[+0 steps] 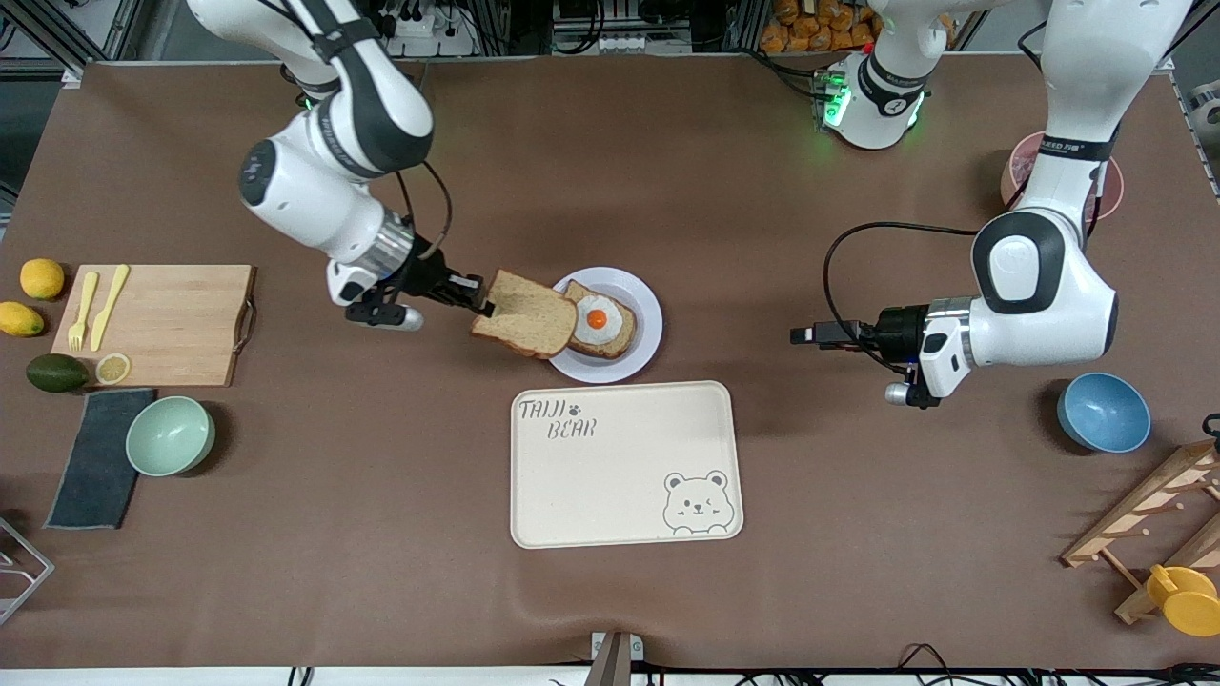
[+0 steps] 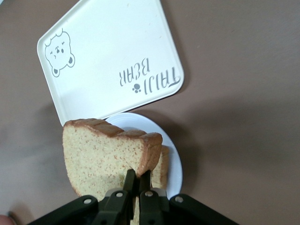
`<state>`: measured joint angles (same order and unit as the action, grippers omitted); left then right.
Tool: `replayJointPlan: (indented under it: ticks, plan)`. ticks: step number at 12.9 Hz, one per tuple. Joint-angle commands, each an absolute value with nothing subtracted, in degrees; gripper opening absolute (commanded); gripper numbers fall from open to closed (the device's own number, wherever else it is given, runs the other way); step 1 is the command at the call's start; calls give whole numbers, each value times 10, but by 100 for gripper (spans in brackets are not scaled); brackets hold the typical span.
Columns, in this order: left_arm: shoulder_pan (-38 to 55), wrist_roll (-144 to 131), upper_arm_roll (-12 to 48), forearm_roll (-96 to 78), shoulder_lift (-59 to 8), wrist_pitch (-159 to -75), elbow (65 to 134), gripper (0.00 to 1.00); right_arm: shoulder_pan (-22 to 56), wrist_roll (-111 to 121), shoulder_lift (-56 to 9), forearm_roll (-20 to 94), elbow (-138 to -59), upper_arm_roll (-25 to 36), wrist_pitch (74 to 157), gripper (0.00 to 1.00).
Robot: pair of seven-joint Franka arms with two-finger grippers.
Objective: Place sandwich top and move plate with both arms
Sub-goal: 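Lift the bread slice with the right gripper and carry it to the plate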
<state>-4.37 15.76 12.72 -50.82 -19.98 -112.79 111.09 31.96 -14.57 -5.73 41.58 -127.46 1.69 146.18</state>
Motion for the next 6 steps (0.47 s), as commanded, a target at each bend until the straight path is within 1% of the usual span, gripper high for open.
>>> replayJointPlan:
  ticks: [1, 3, 6]
  plan:
    - [-41, 177, 127, -526, -200, -1141, 1122, 100, 357, -160, -82, 442, -1276, 25, 1506, 0]
    - [-44, 192, 127, -533, -203, -1141, 1129, 100, 363, -158, -88, 443, -1279, 25, 1527, 0]
    - [-44, 203, 127, -548, -210, -1141, 1133, 100, 362, -155, -84, 444, -1290, 25, 1528, 0]
